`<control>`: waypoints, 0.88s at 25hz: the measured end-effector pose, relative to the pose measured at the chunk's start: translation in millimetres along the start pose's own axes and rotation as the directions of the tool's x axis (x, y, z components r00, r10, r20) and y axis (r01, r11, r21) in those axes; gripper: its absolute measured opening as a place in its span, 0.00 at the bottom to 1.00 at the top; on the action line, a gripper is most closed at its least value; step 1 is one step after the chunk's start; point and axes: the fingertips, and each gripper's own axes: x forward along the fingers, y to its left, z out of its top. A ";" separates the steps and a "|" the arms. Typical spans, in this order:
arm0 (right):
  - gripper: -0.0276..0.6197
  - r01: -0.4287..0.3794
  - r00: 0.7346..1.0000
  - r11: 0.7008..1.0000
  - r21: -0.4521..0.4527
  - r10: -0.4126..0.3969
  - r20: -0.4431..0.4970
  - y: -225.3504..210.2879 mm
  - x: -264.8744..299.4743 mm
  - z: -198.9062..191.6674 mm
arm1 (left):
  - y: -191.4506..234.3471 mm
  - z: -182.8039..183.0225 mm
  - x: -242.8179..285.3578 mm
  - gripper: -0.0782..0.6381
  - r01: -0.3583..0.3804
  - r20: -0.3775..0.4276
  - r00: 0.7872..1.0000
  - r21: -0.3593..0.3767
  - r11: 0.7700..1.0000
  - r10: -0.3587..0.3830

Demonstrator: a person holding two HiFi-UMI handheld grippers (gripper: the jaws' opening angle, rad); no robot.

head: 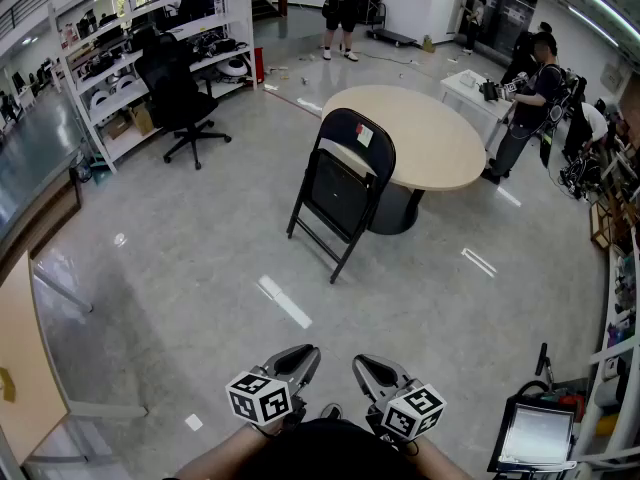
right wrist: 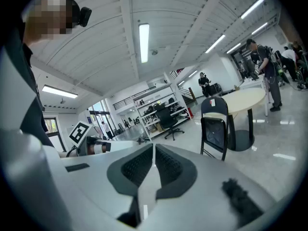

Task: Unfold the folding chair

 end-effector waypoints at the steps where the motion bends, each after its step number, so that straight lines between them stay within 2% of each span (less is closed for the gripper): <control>1: 0.07 0.003 1.000 1.000 0.001 -0.003 0.003 -5.2 -3.5 0.8 | -3.1 -1.6 4.2 0.20 0.001 -0.001 1.000 0.003 1.000 -0.001; 6: 0.07 0.013 1.000 1.000 0.019 -0.013 0.012 -27.7 -18.7 3.9 | -15.6 -8.9 18.6 0.20 -0.008 -0.005 1.000 0.003 1.000 0.008; 14: 0.07 0.001 1.000 0.999 0.049 0.000 -0.013 -39.5 -13.2 -5.2 | -7.4 -12.9 23.6 0.20 -0.048 -0.018 0.999 -0.027 0.998 0.048; 22: 0.07 0.058 0.998 0.996 0.071 -0.056 -0.029 -67.7 7.6 3.0 | 10.8 2.3 58.7 0.20 -0.005 -0.060 0.998 -0.037 0.999 0.003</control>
